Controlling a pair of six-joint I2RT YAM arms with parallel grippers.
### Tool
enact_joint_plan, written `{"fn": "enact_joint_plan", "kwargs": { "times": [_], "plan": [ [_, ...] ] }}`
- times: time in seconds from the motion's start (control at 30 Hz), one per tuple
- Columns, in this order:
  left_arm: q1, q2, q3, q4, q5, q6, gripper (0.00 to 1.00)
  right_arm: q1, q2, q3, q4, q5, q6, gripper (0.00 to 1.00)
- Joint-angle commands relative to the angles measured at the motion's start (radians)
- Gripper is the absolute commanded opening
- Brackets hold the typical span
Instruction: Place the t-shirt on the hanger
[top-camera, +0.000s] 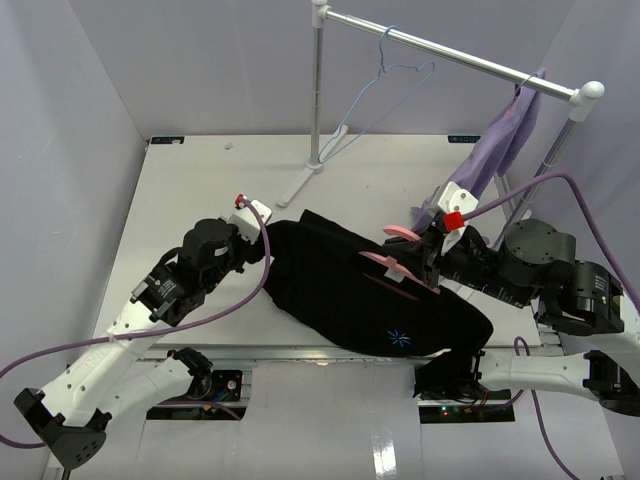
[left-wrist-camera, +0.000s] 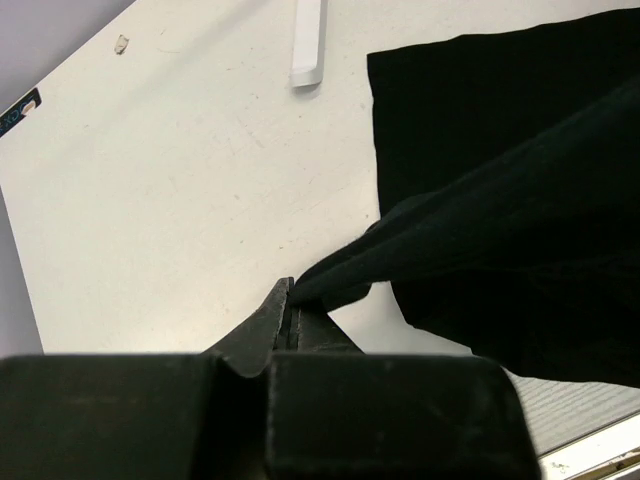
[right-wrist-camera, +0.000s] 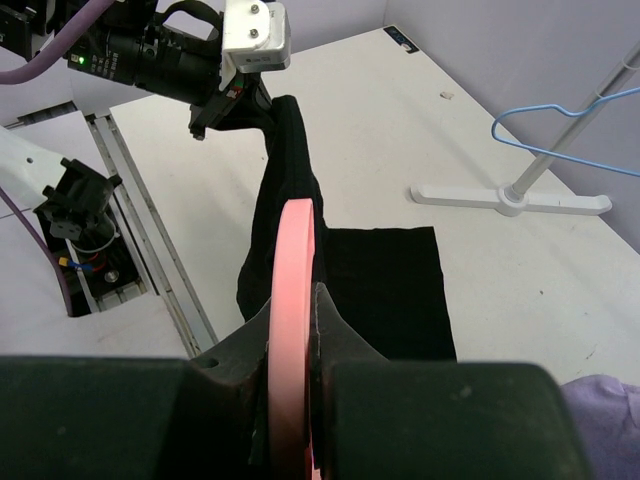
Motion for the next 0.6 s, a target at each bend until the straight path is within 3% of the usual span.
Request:
{"fn": "enact_joint_plan", "kwargs": {
  "times": [0.0, 0.2, 0.57],
  "plan": [
    [0.005, -0.022, -0.005, -0.013, -0.046, -0.014, 0.00, 0.000, -0.017, 0.024, 0.076, 0.018, -0.002, 0.08],
    [0.006, 0.004, 0.001, -0.054, -0.144, -0.026, 0.00, 0.001, -0.011, 0.028, 0.076, 0.015, -0.004, 0.08],
    [0.016, 0.032, 0.026, -0.107, -0.198, -0.051, 0.00, 0.000, 0.000, 0.037, 0.076, 0.023, 0.001, 0.08]
  ]
}}
